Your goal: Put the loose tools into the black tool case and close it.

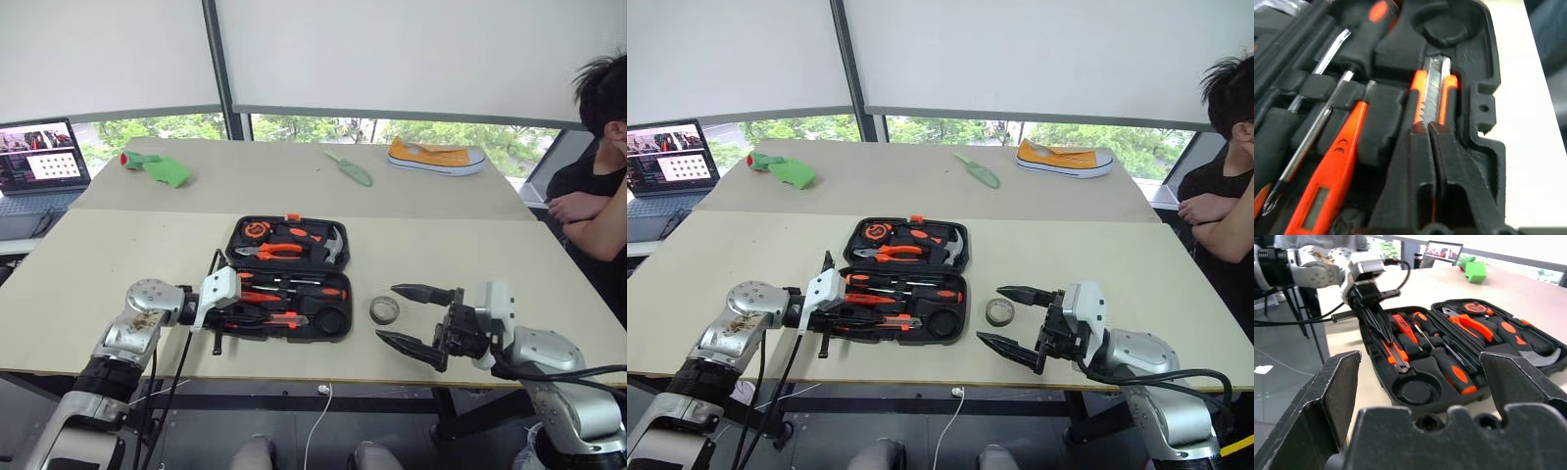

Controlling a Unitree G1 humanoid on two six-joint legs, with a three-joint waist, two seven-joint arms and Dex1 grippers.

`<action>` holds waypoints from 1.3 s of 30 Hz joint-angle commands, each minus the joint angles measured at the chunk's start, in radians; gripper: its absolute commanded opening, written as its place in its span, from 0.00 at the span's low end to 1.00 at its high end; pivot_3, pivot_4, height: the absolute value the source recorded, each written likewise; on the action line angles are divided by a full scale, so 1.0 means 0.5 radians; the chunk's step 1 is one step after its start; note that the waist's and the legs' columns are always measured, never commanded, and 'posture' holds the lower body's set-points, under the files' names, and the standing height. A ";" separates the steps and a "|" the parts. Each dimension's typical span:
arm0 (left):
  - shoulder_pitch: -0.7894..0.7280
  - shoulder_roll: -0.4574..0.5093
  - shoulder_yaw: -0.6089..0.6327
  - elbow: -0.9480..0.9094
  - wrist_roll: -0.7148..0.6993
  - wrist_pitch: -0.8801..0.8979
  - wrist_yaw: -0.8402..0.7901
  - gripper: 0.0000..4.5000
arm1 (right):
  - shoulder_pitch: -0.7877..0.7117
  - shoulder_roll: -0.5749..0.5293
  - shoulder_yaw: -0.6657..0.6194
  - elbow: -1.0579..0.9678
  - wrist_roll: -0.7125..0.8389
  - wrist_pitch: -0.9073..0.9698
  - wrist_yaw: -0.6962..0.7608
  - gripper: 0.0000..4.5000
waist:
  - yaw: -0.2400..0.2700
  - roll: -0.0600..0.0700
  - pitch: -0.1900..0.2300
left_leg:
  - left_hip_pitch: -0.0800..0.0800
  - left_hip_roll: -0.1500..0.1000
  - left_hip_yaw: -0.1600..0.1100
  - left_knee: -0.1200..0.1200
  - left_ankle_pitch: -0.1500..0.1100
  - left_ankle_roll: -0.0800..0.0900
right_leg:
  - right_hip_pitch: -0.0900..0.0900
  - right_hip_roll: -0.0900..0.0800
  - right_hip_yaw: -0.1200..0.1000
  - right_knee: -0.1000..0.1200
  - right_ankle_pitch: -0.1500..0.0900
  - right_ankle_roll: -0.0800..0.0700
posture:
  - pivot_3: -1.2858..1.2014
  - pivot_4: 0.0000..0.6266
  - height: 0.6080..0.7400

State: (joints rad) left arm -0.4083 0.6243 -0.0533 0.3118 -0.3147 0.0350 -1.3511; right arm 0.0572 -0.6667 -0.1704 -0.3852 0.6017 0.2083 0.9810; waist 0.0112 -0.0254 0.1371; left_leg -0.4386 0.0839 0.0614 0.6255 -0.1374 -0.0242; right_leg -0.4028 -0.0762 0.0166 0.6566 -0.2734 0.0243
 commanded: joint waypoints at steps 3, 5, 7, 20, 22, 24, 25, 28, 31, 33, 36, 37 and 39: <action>0.165 0.128 0.310 -0.305 -0.313 0.047 -0.082 0.57 | 0.281 -0.106 -0.343 -0.027 -0.094 -0.076 -0.026 1.00 | 0.002 -0.007 0.004 | -0.006 0.000 -0.001 0.000 -0.002 0.002 | -0.003 0.000 -0.002 -0.002 0.013 0.003 | 0.52 0.24 1.00; 0.272 0.172 0.359 -0.421 -0.343 0.066 -0.064 0.73 | 0.388 -0.131 -0.430 0.023 -0.124 -0.095 -0.002 1.00 | 0.001 -0.007 0.004 | -0.006 -0.001 -0.001 -0.001 -0.006 0.003 | -0.002 0.000 -0.001 -0.004 0.011 0.003 | 0.52 0.24 1.00; 0.385 0.212 0.417 -0.488 -0.384 0.088 -0.071 0.89 | 0.500 -0.175 -0.501 0.055 -0.055 -0.004 0.067 1.00 | 0.001 -0.007 0.004 | -0.005 -0.001 0.000 -0.001 -0.007 0.003 | -0.002 -0.001 -0.001 -0.005 0.009 0.003 | 0.52 0.24 1.00; 0.756 0.149 0.568 -0.862 -0.663 0.211 0.007 0.99 | -0.321 -0.581 0.310 -0.134 -0.379 0.702 -0.016 1.00 | -0.023 -0.007 0.009 | 0.001 0.001 0.000 0.000 -0.017 -0.013 | -0.007 -0.003 -0.002 -0.008 -0.004 -0.005 | 0.52 0.24 1.00; 0.764 0.144 0.547 -0.920 -0.687 0.264 0.033 0.99 | -0.560 -0.568 0.517 -0.052 -0.502 0.833 -0.040 1.00 | -0.013 -0.008 0.010 | -0.002 0.001 0.000 -0.003 -0.017 -0.013 | -0.006 -0.002 -0.003 -0.015 -0.004 -0.005 | 0.52 0.24 1.00; 0.764 0.131 0.533 -0.956 -0.670 0.259 0.063 0.99 | -0.755 -0.542 0.713 0.063 -0.640 0.874 -0.023 1.00 | -0.011 -0.009 0.010 | -0.006 0.000 0.001 -0.002 -0.014 -0.004 | -0.005 -0.002 -0.002 -0.018 -0.001 -0.010 | 0.52 0.24 1.00; 0.767 0.126 0.529 -0.963 -0.655 0.243 0.069 0.99 | -0.825 -0.537 0.803 0.112 -0.703 0.893 -0.009 1.00 | -0.010 -0.009 0.010 | -0.009 0.000 0.002 -0.002 -0.012 0.001 | -0.006 -0.002 0.000 -0.018 0.002 -0.014 | 0.52 0.24 1.00; 0.779 0.121 0.529 -0.971 -0.628 0.213 0.082 1.00 | -0.984 -0.516 0.982 0.188 -0.849 0.952 -0.003 0.94 | 0.000 -0.009 0.010 | -0.015 -0.001 0.002 -0.002 -0.015 0.004 | -0.008 -0.002 -0.001 -0.019 0.001 -0.011 | 0.52 0.24 1.00; 0.792 0.120 0.537 -0.973 -0.621 0.203 0.100 1.00 | -1.110 -0.452 1.090 0.210 -0.901 1.038 0.019 0.74 | -0.003 -0.009 0.011 | -0.016 0.000 0.002 -0.003 -0.017 0.005 | -0.010 0.000 -0.001 -0.019 0.006 0.000 | 0.52 0.24 1.00; 0.798 0.122 0.541 -0.985 -0.615 0.192 0.111 1.00 | -1.156 -0.435 1.141 0.224 -0.936 1.051 0.041 0.60 | -0.004 -0.008 0.011 | -0.016 0.001 0.002 -0.003 -0.017 0.005 | -0.011 0.000 -0.001 -0.018 0.006 0.000 | 0.52 0.24 1.00; 0.797 0.125 0.561 -1.014 -0.619 0.197 0.150 1.00 | -1.226 -0.425 1.169 0.262 -0.980 1.027 0.073 0.35 | -0.005 -0.009 0.011 | -0.016 0.001 0.002 -0.002 -0.017 0.005 | -0.010 0.000 -0.001 -0.018 0.006 -0.001 | 0.52 0.24 1.00; 0.797 0.126 0.565 -1.019 -0.621 0.196 0.159 1.00 | -1.241 -0.420 1.158 0.278 -0.984 1.013 0.075 0.28 | -0.004 -0.009 0.011 | -0.016 0.001 0.002 -0.002 -0.017 0.005 | -0.010 0.000 -0.001 -0.018 0.006 -0.002 | 0.52 0.24 1.00; 0.807 0.125 0.569 -1.027 -0.621 0.189 0.171 1.00 | -1.257 -0.433 1.152 0.312 -0.988 0.984 0.117 0.13 | -0.001 -0.009 0.011 | -0.016 0.000 0.002 -0.001 -0.017 0.005 | -0.010 -0.001 -0.001 -0.018 0.005 -0.003 | 0.52 0.24 1.00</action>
State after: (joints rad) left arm -0.0079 0.6814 0.2135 -0.1664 -0.6230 0.1486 -1.2743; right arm -0.5512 -0.8758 0.4260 -0.2303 0.1187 0.7243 1.0231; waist 0.0106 -0.0297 0.1427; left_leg -0.4463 0.0841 0.0625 0.6250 -0.1458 -0.0216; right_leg -0.4077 -0.0766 0.0161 0.6473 -0.2708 0.0227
